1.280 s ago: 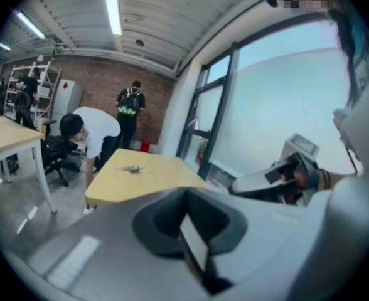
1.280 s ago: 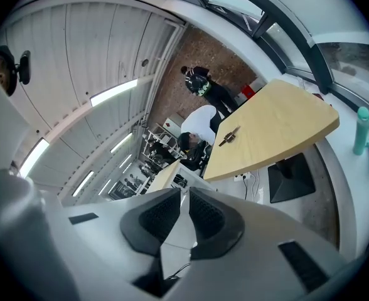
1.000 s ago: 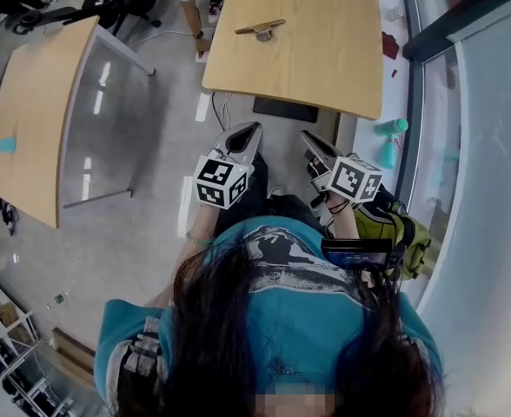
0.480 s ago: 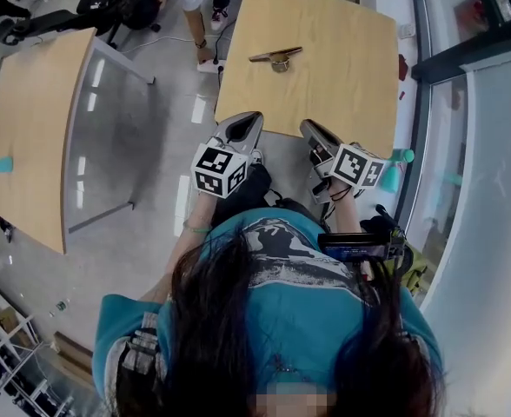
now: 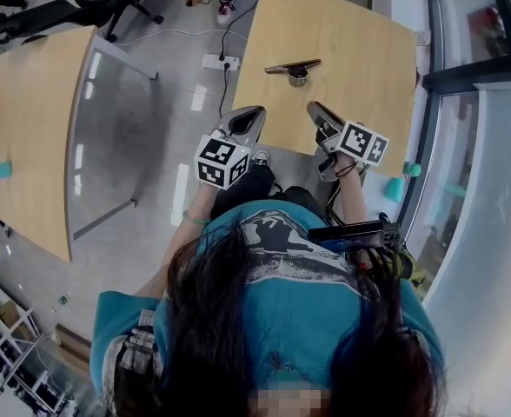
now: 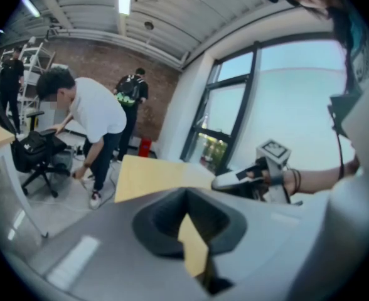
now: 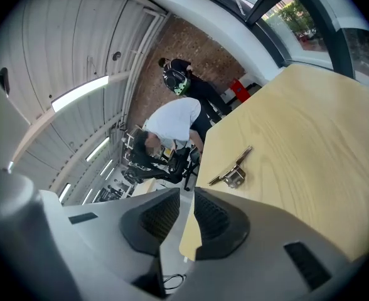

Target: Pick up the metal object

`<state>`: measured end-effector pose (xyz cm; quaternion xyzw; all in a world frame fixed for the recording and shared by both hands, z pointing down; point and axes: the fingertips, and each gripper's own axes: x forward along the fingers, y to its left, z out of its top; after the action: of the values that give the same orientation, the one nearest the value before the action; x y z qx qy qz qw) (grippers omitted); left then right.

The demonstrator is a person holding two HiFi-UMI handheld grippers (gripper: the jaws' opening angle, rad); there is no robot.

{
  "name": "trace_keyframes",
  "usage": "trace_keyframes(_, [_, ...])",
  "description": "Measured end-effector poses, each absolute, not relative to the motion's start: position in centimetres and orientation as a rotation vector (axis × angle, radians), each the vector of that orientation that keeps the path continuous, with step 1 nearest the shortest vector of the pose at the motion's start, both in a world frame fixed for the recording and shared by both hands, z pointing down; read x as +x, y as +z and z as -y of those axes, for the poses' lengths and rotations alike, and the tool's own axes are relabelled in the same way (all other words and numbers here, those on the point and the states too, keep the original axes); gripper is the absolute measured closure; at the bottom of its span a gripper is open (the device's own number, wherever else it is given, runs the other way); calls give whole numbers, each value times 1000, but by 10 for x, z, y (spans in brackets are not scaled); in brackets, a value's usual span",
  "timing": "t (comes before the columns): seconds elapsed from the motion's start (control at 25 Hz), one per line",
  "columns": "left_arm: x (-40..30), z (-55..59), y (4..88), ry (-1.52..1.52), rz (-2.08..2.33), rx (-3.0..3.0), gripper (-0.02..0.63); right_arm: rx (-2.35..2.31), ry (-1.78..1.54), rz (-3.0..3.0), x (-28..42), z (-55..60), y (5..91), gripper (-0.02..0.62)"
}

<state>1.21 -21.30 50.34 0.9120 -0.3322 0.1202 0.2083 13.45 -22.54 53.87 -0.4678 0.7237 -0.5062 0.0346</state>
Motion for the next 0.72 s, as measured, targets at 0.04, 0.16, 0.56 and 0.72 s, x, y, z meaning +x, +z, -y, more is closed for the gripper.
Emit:
trace_keyframes(0.04, [10, 218, 506, 336, 924, 2536, 603, -1440, -1571, -2228, 134, 235, 545, 541])
trace_keyframes(0.16, [2, 229, 511, 347, 929, 2526, 603, -1433, -1623, -2223, 130, 260, 563, 538])
trace_keyframes(0.56, [-24, 244, 513, 365, 1023, 2482, 603, -1368, -1915, -1968, 135, 310, 630, 440])
trace_keyframes(0.72, [-38, 242, 517, 377, 1074, 2453, 603, -1380, -1992, -1874, 141, 319, 652, 437])
